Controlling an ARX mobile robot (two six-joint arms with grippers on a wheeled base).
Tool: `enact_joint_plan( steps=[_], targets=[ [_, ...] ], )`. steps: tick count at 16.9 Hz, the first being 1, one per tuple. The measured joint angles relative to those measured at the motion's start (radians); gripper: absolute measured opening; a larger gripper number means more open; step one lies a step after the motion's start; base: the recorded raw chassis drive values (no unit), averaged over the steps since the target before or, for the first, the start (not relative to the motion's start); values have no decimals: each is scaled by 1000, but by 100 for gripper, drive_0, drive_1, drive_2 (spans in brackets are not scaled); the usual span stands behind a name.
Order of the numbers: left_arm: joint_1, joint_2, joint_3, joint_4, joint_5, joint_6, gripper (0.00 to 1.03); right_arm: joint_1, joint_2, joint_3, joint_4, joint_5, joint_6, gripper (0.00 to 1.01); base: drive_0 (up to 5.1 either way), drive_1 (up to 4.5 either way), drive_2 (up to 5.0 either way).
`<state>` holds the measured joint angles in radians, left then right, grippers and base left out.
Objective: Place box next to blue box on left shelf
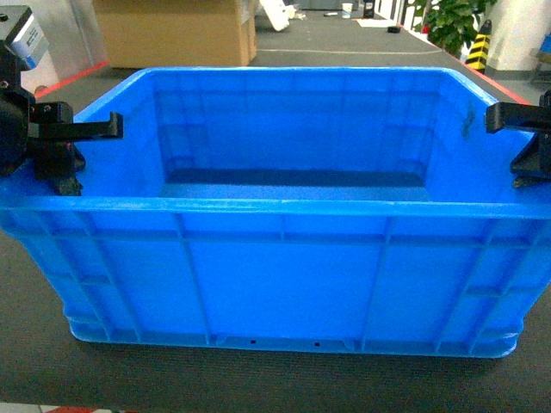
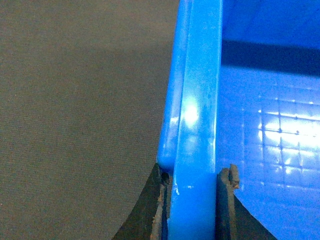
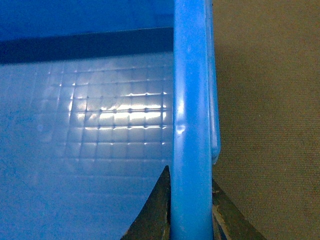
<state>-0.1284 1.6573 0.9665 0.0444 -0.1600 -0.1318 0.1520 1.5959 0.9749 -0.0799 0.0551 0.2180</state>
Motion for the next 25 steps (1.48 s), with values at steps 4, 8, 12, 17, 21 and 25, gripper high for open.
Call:
enact_joint_plan(
  steps=[4, 8, 12, 17, 21, 25],
  targets=[
    [-14, -89, -112, 144, 6, 24, 10, 13, -57, -51, 32, 18, 6, 9, 0, 0, 0],
    [-48, -359, -253, 267, -47, 39, 10, 58, -317, -164, 99, 87, -9, 9, 0, 0, 0],
    [-81, -483, -319, 264, -87, 42, 10, 73, -433, -216, 89, 114, -17, 9, 0, 0, 0],
    [-99, -555, -337, 250, -109, 51, 10, 90, -496, -232, 76, 135, -22, 9, 0, 0, 0],
    [-109, -579, -353, 234, -120, 52, 10, 105, -534, -248, 57, 155, -25, 9, 0, 0, 0],
    [-130, -619, -369, 240, -141, 57, 10, 105, -572, -274, 96, 165, -37, 9, 0, 0, 0]
  ],
)
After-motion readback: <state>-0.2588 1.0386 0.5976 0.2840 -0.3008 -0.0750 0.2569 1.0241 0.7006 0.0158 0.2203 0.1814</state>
